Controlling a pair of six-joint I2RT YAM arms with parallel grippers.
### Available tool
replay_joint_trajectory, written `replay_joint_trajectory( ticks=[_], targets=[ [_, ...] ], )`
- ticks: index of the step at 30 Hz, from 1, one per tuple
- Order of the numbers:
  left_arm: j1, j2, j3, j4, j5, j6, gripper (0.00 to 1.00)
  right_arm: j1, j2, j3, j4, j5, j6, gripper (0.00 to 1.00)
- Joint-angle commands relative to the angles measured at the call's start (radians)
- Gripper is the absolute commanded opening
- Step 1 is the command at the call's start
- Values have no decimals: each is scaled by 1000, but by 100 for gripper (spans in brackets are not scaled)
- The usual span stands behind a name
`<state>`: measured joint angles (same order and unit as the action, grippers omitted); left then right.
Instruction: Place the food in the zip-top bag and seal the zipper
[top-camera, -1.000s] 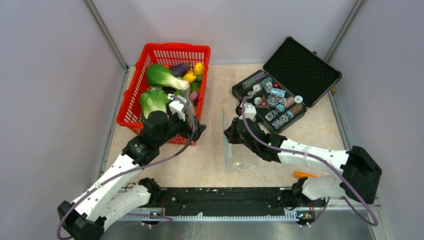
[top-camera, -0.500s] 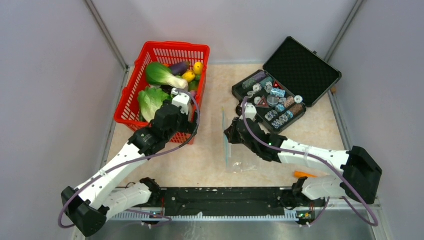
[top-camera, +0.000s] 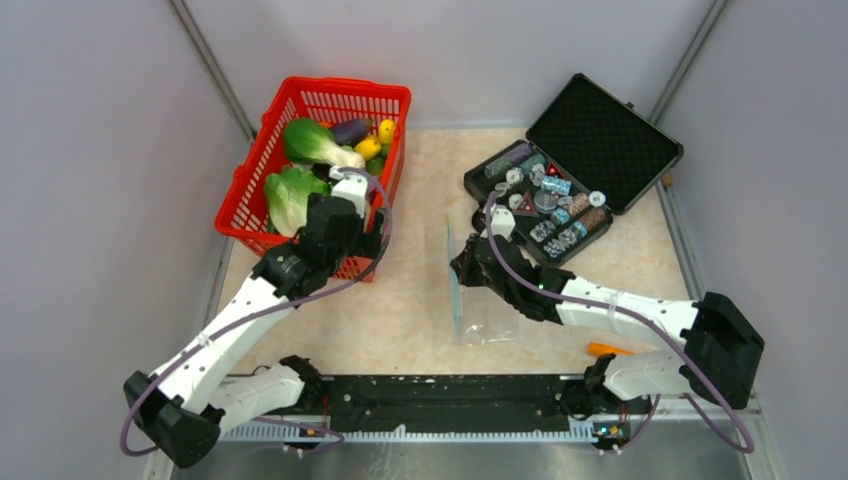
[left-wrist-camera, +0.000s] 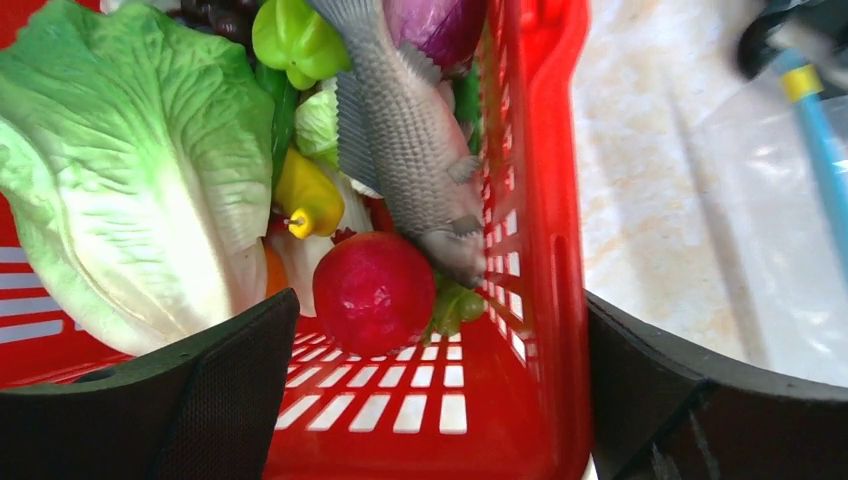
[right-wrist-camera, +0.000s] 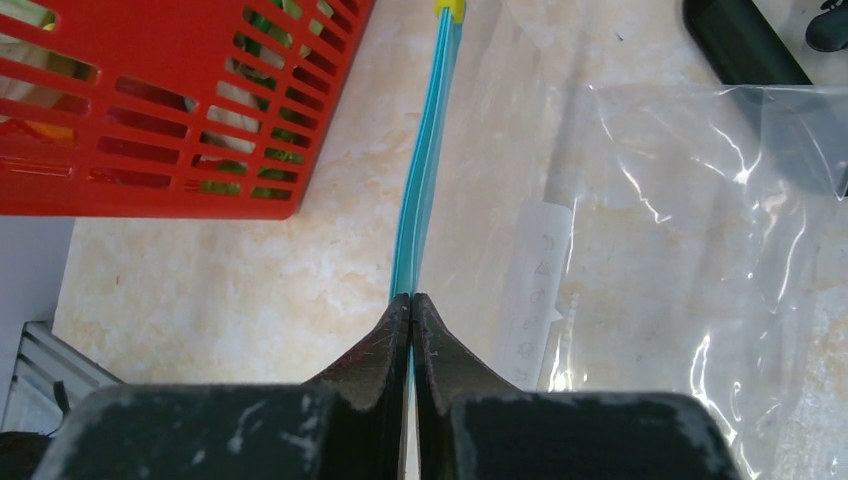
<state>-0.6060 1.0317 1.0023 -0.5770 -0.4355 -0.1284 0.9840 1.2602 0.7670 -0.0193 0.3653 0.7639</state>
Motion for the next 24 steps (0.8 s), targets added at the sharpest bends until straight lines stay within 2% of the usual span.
replay_joint_trajectory(
  ticks=[1,6,10,12,14,19,24],
  targets=[
    [18,-167,29,110,186,-21,99,-15,7,43,-5,-5,2,0],
    [18,-231,37,253,495,-45,99,-17,3,40,12,0,-4,0],
    [16,-156,59,255,714,-44,98,-19,-14,44,7,23,-6,0],
    [3,-102,49,247,763,-81,95,-21,-30,47,-2,48,-8,0],
    [-36,-60,24,246,730,-98,92,-25,-51,48,-10,71,-11,0],
    [-172,-3,-28,282,599,-108,92,-25,-112,26,-23,140,13,0],
    [-208,52,-76,336,519,-143,91,-24,-169,-13,-14,179,44,0]
  ],
)
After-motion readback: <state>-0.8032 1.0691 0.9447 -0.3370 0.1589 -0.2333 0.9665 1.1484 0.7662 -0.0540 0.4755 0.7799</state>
